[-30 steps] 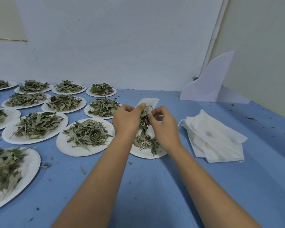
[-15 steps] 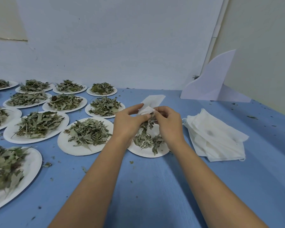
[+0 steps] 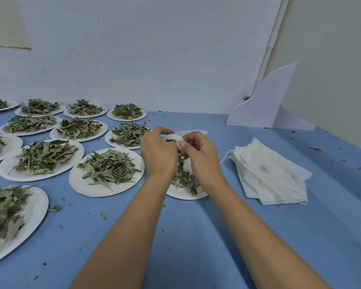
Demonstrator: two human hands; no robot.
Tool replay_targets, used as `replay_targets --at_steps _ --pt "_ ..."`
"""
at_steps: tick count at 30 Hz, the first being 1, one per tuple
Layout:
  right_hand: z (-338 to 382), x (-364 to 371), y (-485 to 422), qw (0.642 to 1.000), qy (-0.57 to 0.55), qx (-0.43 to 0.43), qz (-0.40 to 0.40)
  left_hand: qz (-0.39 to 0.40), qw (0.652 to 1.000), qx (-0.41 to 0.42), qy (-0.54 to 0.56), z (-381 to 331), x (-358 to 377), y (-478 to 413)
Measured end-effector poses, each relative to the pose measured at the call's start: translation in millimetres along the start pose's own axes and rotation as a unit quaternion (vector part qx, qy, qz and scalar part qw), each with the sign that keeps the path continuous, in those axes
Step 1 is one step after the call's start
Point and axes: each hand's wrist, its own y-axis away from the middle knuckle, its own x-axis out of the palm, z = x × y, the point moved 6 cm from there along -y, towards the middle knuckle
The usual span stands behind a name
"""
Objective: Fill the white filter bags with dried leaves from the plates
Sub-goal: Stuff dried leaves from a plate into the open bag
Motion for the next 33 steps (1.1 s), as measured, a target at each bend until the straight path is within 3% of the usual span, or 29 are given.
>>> replay_targets --at_steps 5,12,15,23,27,33 --pt "-11 -6 -5 0.999 0.001 0.039 -0.024 0.044 0.998 -0.005 0.045 2 2 1" --pt "-19 -19 -12 0.994 -0.045 0.084 -0.057 0.254 0.957 -0.061 0.124 2 9 8" --pt "-20 -21 -11 0.989 -0.083 0.105 -0.059 0.307 0.945 -0.022 0.113 2 9 11" --pt "-13 -16 -9 0.991 -0.076 0.096 -0.047 0.196 0.973 0.077 0.094 3 -2 9" --pt "-5 -13 -7 0.997 0.056 0.021 -0.050 0.153 0.979 0.024 0.131 14 -7 4" --pt "6 12 7 0.996 0.070 -0.052 0.038 0.031 0.994 0.021 0.103 10 -19 6"
